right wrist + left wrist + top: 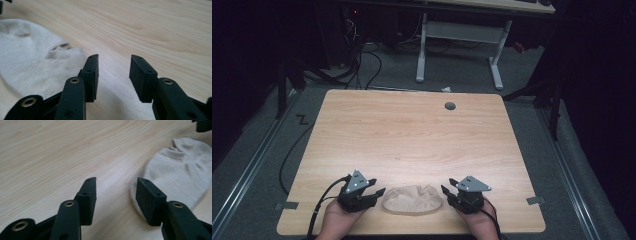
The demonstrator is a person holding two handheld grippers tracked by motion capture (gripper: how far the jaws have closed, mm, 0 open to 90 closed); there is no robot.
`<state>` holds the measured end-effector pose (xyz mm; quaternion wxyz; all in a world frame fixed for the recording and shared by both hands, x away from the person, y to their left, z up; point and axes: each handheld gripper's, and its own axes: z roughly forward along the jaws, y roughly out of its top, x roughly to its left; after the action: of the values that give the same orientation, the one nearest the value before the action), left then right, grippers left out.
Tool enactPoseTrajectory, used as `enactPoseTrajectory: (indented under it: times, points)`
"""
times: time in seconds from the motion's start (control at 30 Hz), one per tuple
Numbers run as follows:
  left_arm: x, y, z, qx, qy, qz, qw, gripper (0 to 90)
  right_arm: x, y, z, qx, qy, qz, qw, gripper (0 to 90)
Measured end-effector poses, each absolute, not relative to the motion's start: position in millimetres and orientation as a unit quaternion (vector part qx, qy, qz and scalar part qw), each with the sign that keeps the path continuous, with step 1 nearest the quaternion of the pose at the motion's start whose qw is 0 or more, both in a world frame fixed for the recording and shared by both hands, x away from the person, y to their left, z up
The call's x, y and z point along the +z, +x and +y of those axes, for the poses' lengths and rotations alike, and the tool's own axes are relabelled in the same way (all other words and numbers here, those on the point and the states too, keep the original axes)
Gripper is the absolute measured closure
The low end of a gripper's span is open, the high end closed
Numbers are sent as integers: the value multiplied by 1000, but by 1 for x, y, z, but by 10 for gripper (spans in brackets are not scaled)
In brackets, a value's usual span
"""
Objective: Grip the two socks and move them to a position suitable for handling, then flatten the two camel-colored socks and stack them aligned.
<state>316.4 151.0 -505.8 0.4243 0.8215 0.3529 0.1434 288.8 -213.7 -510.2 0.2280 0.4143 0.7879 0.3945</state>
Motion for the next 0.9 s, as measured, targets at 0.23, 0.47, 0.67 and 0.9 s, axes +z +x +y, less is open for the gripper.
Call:
enactPoseTrajectory:
  times: [0.23, 0.47, 0.67, 0.9]
  points:
    - [-507, 340, 189, 191, 802, 398, 402, 501, -512, 307, -238, 391, 456, 760, 249, 567]
    - [-513, 359, 221, 202, 779, 451, 386, 494, -515, 337, -270, 362, 496, 735, 289, 551]
    - [-517, 368, 225, 200, 770, 467, 386, 494, -519, 343, -291, 354, 524, 719, 287, 548]
    - [-521, 365, 217, 194, 786, 451, 375, 493, -521, 337, -289, 354, 520, 727, 276, 546]
